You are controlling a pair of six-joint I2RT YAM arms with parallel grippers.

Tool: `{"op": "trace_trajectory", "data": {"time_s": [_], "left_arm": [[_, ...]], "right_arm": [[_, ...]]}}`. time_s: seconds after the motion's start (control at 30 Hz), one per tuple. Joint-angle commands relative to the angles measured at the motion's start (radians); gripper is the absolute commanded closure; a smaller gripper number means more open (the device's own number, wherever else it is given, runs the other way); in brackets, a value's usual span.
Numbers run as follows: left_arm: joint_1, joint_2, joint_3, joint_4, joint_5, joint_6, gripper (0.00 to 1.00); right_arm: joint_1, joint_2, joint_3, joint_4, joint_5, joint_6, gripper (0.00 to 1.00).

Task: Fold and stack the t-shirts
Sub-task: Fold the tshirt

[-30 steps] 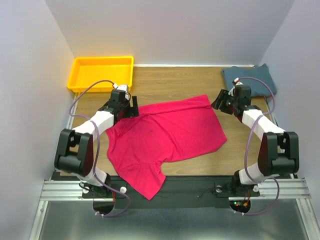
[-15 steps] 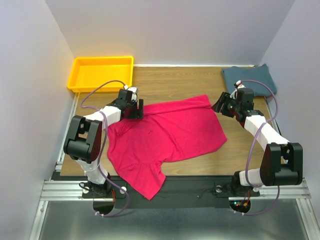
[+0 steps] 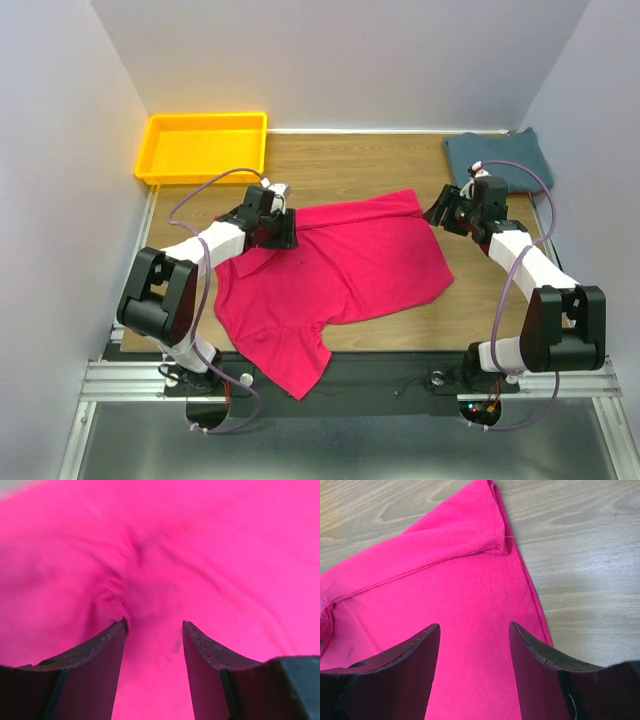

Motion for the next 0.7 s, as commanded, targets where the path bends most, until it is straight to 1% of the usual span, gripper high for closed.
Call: {"op": "trace_trajectory", "data": {"time_s": [0.0,0.07,0.13,0.2,0.23,0.27,0.3,0.33,0.4,0.43,0.5,0.53,0.67], "left_arm": [[-0.045,-0.056,-0.054,-0.028,0.086,-0.050,0.41],[-0.059,-0.064,-0.065,-0.027,0.127,-0.055,0.41],[-0.064,-0.084,-0.076,-0.031,0.129,-0.081,0.41],[-0.055,-0.130,-0.080,-0.037,0.068,-0.119,0.41],[-0.046,-0.152,-0.082,-0.038,-0.004,-0.164,0.41],[-0.032,-0.194,-0.083,-0.036,-0.039,-0.184,0.41],[0.008,-0.211,-0.087,-0.039,-0.075,-0.205,0.41],[0.028,-0.227,-0.087,-0.045,-0.142,-0.237,0.41],[0.075,-0.263,-0.091,-0.051,-0.190,-0.262,0.41],[0.121,-0.273,-0.096,-0.053,-0.227,-0.277,0.40],[0.158,-0.297,-0.110,-0.050,-0.245,-0.284,0.39],[0.195,-0.304,-0.125,-0.044,-0.270,-0.284,0.37],[0.269,-0.305,-0.148,-0.024,-0.340,-0.270,0.34]], "right_arm": [[-0.003,-0.033,0.010,0.005,-0.001,-0.006,0.37],[-0.003,-0.026,0.013,0.005,-0.011,-0.007,0.37],[-0.005,-0.005,0.027,0.005,-0.031,-0.007,0.37],[-0.003,0.024,0.051,0.005,-0.039,-0.001,0.37],[-0.003,0.038,0.061,0.005,-0.032,0.001,0.37],[-0.003,0.050,0.073,0.005,-0.024,0.004,0.37],[-0.003,0.085,0.100,0.006,-0.012,0.008,0.37],[-0.005,0.105,0.117,0.006,-0.007,0.013,0.38],[-0.003,0.151,0.151,0.006,-0.005,0.037,0.39],[-0.003,0.190,0.183,0.008,-0.010,0.048,0.39],[-0.005,0.231,0.212,0.014,-0.019,0.068,0.39],[-0.005,0.266,0.234,0.025,-0.027,0.071,0.40],[-0.002,0.339,0.295,0.037,-0.053,0.073,0.45]]}}
